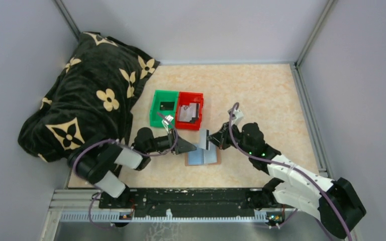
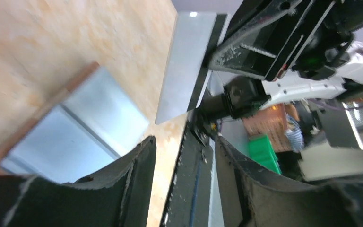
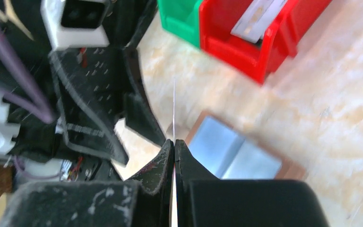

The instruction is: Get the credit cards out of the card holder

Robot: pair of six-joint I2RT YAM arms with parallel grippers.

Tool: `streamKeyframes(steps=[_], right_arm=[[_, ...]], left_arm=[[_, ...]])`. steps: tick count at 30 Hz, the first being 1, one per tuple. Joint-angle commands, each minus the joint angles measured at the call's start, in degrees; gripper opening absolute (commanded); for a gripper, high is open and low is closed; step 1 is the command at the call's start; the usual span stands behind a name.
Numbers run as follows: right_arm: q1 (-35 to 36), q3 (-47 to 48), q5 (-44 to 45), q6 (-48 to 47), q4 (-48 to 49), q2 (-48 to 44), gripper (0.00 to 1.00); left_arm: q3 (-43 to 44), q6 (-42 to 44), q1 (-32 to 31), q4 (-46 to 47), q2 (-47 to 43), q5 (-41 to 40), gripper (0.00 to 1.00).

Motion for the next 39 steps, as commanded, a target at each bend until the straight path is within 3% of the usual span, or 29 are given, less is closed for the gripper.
streamKeyframes(steps=[1,4,7,9,16,33,36,39], right_arm=[[0.15,14.92,5.92,-5.02,-8.56,10.25,0.00],[0.13,25.32,8.99,-5.70,-13.39,19.30,0.00],[0.01,36.82,11.54,-5.80,-18.36,30.83,0.00],[-0.53,45.30,11.45,-5.21,-22.64,38.20,0.00],[-1.06,67.41,9.51,-1.96,-32.82,58.44,0.00],[-1.18,71.03,9.99,0.85,-32.49,67.47,0.00],[-1.14,71.25,12.06,0.39,-33.05,66.47,0.16],[-1.19,70.11,14.43,-0.76,-33.39,63.74,0.23]], left_arm=[[-0.83,16.50,1.41,-23.56,-14.86,-7.47,0.56],[0.23,24.66,1.37,-41.84,-26.81,-16.77,0.60],[0.24,27.84,1.36,-51.36,-36.06,-25.50,0.72],[-0.21,28.29,1.49,-54.48,-40.15,-28.86,0.80],[-2.24,27.39,1.54,-57.58,-45.52,-31.54,0.81],[-2.23,29.54,1.75,-54.46,-42.22,-30.36,0.89],[-2.64,28.73,1.75,-53.12,-41.17,-29.56,0.90],[-3.22,28.25,1.75,-51.32,-40.29,-29.04,0.89]])
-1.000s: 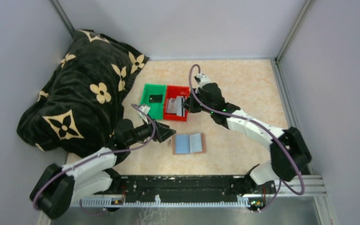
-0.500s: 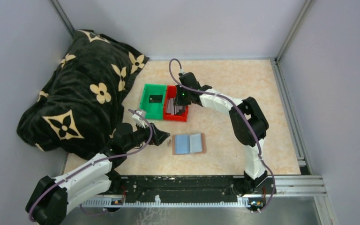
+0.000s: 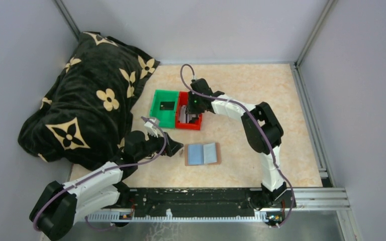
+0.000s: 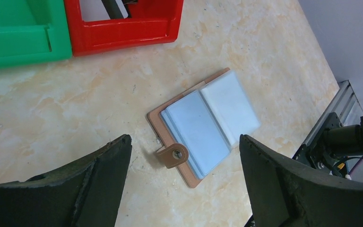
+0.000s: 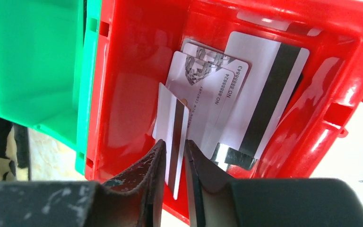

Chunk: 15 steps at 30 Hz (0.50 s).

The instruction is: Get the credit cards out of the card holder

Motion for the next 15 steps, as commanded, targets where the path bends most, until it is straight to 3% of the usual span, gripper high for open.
streamKeyframes(steps=[1,5,12,15], right_arm=[[-0.36,1.35,4.43,-1.75,0.76,-4.80,0.24],[-0.34,-3.52,5.51,-2.66,3.16,-12.10,0.29],[-0.33,-22.59,4.80,-2.36,15.96,-29.71,0.33],[-0.10,-35.73,4.39,-1.06,23.64,-37.57,0.33]], left_arm=[[-0.41,0.10,0.25,4.94,1.21,2.18,0.88],[0.27,0.55,-0.18,6.70,1.96,3.48,0.85],[2.25,0.24,-2.75,9.23,4.28,1.35,0.77],[3.75,-0.56,-4.22,9.33,7.84,1.56,0.52]])
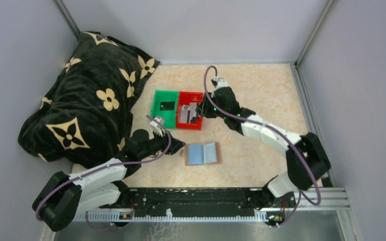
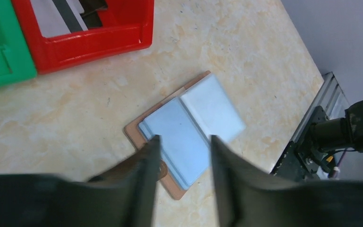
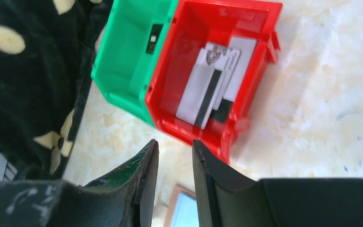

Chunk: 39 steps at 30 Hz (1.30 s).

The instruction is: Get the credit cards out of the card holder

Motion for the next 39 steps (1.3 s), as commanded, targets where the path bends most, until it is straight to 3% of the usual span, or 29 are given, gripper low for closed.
streamKeyframes(steps=[1,3,7,13,18,27,33,37,39], right_arm=[[0.16,-16.56,0.49,0.92,14.23,-12.01,0.33],[1.12,-25.84,2.81,1.34,16.58,-19.05,0.33],[1.45,-35.45,3.01,2.79,13.35,-30.92,0.35],[2.04,-43.35,0.52,5.66,9.09,-40.48,0.38],[3.37,-47.70,-1.37,7.78,12.43,-38.90,0.38],[6.83,-49.79,-0.77,9.77,18.91,-33.84,0.36],[7.97,-49.28,-1.54,10.38,22.56,-29.44,0.26],[9.02,-47.14,-1.03,9.50,21.24,-27.19,0.02],[9.97,-45.73,-0.07,8.51,19.47,-27.10,0.00]], left_arm=[[3.30,-0.76,-2.48,2.58,4.56,-0.16,0.39],[3.95,-1.39,-4.49,3.26,6.92,-0.12,0.18],[5.65,-3.00,-8.01,4.77,12.96,0.41,0.00],[5.79,-7.81,-9.26,10.14,21.78,1.80,0.00],[4.17,-9.68,-9.26,9.52,23.88,-0.32,0.00],[0.86,-8.50,-9.35,3.81,19.37,-3.55,0.00],[0.08,-8.92,-9.50,3.55,20.56,-4.04,0.00],[-0.23,-9.16,-9.82,3.59,20.26,-4.81,0.01],[-0.36,-9.28,-9.87,3.31,19.99,-5.35,0.04]])
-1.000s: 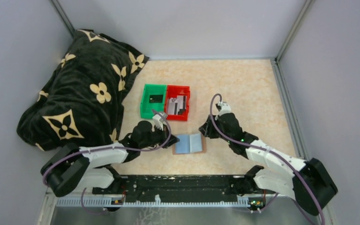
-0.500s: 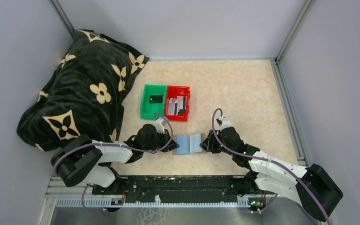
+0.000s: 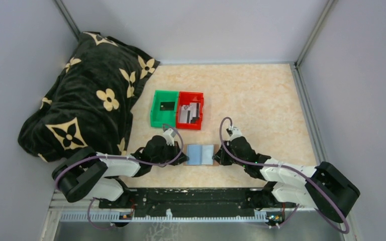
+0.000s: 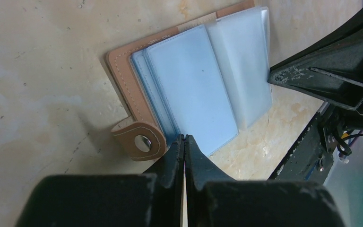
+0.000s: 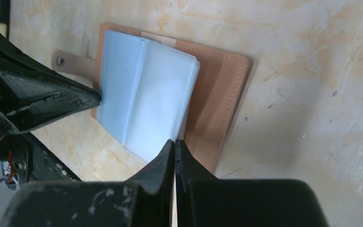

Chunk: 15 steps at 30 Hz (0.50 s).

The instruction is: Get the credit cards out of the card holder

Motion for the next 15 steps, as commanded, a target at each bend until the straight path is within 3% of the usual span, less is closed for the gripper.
streamKeyframes(steps=[1,4,11,14,15], right_arm=[[2.43,4.90,1.14,-1.55,0.03,0.27,0.00],[3.10,6.40,1.98,-2.25,-2.15,-0.35,0.00],[3.22,6.16,1.66,-2.10,-1.98,-0.01,0.00],[3.32,5.55,1.26,-1.65,-0.88,0.51,0.00],[3.36,5.45,1.37,-1.49,-0.89,0.60,0.00]], left_arm=[[-0.98,-0.28,-0.39,-0.67,-0.40,-1.87,0.05],[-1.06,-0.14,-0.35,-1.08,-0.50,-2.42,0.09],[-1.55,-2.11,-0.37,3.57,-0.48,0.87,0.30],[-1.15,-4.04,-0.47,5.87,-0.25,3.53,0.50],[-1.10,-4.42,-0.54,6.63,-0.23,4.16,0.53]])
